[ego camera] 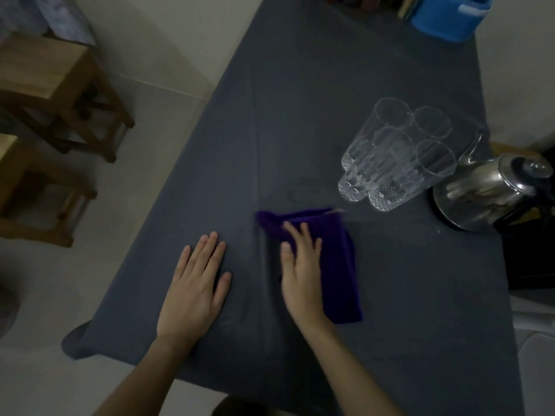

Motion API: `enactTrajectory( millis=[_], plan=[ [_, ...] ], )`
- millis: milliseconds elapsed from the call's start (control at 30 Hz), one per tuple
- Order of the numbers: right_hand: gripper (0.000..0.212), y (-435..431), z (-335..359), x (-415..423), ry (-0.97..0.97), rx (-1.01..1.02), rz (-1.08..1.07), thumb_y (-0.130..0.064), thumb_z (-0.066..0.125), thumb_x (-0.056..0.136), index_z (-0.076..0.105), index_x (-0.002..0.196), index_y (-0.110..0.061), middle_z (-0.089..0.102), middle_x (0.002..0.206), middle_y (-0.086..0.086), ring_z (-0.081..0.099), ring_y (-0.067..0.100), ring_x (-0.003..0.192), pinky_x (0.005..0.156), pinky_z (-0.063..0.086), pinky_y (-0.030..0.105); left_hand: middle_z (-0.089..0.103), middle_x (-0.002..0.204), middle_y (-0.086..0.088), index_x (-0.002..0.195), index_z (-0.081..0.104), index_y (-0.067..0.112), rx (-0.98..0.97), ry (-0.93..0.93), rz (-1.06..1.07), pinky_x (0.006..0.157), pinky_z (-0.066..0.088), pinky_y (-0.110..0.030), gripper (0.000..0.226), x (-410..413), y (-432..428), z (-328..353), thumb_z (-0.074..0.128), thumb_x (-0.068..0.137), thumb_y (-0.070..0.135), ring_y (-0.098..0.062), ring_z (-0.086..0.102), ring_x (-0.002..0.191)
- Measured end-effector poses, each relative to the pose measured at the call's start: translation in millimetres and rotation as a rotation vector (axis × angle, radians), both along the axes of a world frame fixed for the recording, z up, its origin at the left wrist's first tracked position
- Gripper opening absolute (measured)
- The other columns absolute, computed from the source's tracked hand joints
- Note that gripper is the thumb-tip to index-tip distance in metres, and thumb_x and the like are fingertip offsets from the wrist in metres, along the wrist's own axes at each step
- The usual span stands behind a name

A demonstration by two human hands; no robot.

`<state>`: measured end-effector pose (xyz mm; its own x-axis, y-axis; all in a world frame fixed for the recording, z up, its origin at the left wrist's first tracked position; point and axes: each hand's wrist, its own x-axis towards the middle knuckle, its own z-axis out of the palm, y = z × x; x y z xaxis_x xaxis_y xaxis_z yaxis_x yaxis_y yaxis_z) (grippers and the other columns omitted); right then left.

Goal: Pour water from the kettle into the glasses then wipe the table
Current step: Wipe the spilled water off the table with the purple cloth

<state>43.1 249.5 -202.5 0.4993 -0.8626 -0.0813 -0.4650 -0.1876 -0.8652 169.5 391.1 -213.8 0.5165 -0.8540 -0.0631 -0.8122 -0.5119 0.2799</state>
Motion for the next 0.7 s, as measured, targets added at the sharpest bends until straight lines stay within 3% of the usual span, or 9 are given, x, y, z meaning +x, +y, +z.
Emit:
enactTrajectory(
  millis=[133, 400, 533, 700],
  plan=[
    [0.038, 26, -3, 1, 0.072, -0.251, 0.35, -0.034, 0.034, 0.1, 0.053, 0.13, -0.02, 0.056, 0.135, -0.007, 0.023, 0.002, 0.141, 0.12, 0.006, 0.034, 0.019, 0.16, -0.003, 0.151, 0.023, 0.014, -0.013, -0.005, -0.016, 0.123, -0.004, -0.029, 0.056, 2, 1, -3, 0.024, 0.1, 0.036, -0.011, 0.008, 0.149],
    [0.036, 26, -4, -91, 0.196, -0.398, 0.839, -0.031, 0.047, 0.096, 0.056, 0.127, -0.016, 0.057, 0.134, -0.002, 0.033, 0.006, 0.136, 0.118, 0.014, 0.031, 0.023, 0.16, -0.005, 0.15, 0.025, 0.015, -0.002, -0.029, -0.012, 0.122, -0.006, -0.028, 0.055, 1, 2, -3, 0.019, 0.1, 0.035, -0.011, 0.01, 0.148],
    [0.033, 6, 7, -151, 0.322, -0.508, 0.884, -0.033, 0.053, 0.089, 0.065, 0.116, -0.017, 0.061, 0.129, -0.003, 0.044, 0.01, 0.13, 0.118, 0.016, 0.032, 0.024, 0.159, -0.007, 0.15, 0.029, 0.012, -0.016, -0.028, -0.001, 0.122, -0.006, -0.027, 0.056, -2, 1, 2, 0.021, 0.098, 0.033, -0.015, 0.014, 0.148],
    [0.038, -29, 29, -220, 0.505, -0.586, 0.81, -0.024, 0.081, 0.074, 0.07, 0.109, -0.017, 0.064, 0.125, -0.004, 0.052, 0.013, 0.124, 0.116, 0.015, 0.029, 0.024, 0.159, -0.007, 0.149, 0.03, 0.01, -0.016, -0.03, -0.003, 0.122, -0.002, -0.031, 0.057, -4, 0, 5, 0.02, 0.097, 0.031, -0.018, 0.017, 0.149]
  ],
)
